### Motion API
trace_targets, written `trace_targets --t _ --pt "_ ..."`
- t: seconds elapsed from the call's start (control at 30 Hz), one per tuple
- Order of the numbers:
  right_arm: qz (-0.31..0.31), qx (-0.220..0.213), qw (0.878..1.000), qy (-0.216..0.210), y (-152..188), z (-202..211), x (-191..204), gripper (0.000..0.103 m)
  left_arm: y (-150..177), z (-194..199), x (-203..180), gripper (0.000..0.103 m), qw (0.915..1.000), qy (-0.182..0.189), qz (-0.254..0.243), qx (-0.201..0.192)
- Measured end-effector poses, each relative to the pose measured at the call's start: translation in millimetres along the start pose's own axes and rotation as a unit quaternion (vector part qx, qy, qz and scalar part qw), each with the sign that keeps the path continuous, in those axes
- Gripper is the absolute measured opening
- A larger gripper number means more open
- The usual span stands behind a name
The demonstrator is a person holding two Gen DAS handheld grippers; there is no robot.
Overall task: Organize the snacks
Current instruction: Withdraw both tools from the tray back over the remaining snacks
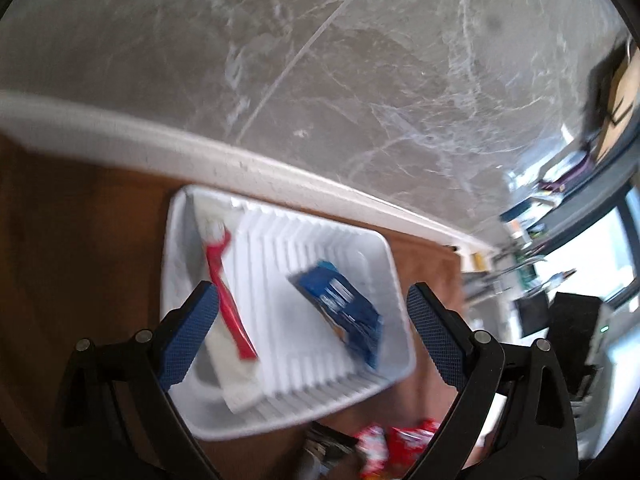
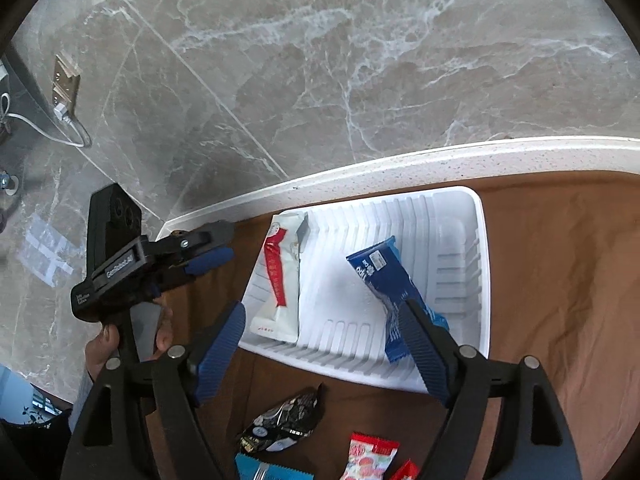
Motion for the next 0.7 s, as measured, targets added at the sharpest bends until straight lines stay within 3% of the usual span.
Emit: trace_targets --t 0.17,0.43,0.7 --pt "0.005 -0.007 1.000 0.005 15.5 18.3 8.9 0.083 26.6 12.2 15.5 0.095 0.9977 0.022 0.062 0.016" --pt "0.024 -0.017 0.999 0.015 52.4 54.0 24.2 0.086 77.0 37.5 28.2 0.095 0.9964 -0.003 0.084 0.012" --pt "0.020 -0.017 0.999 0.026 95.1 82.3 25.3 0.086 125.7 68.0 21.1 0.094 0.9963 0.010 0.085 0.013"
Point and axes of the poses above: each gripper's, at about its wrist camera, not at the fingertips, and z roughly against the way its jaws point, x to its left, y to its underside, the point moved 2 cm from there along -z, roughly the way its jaws point, and after that the axes turned 12 degrees about z, right-handed, at the moved point
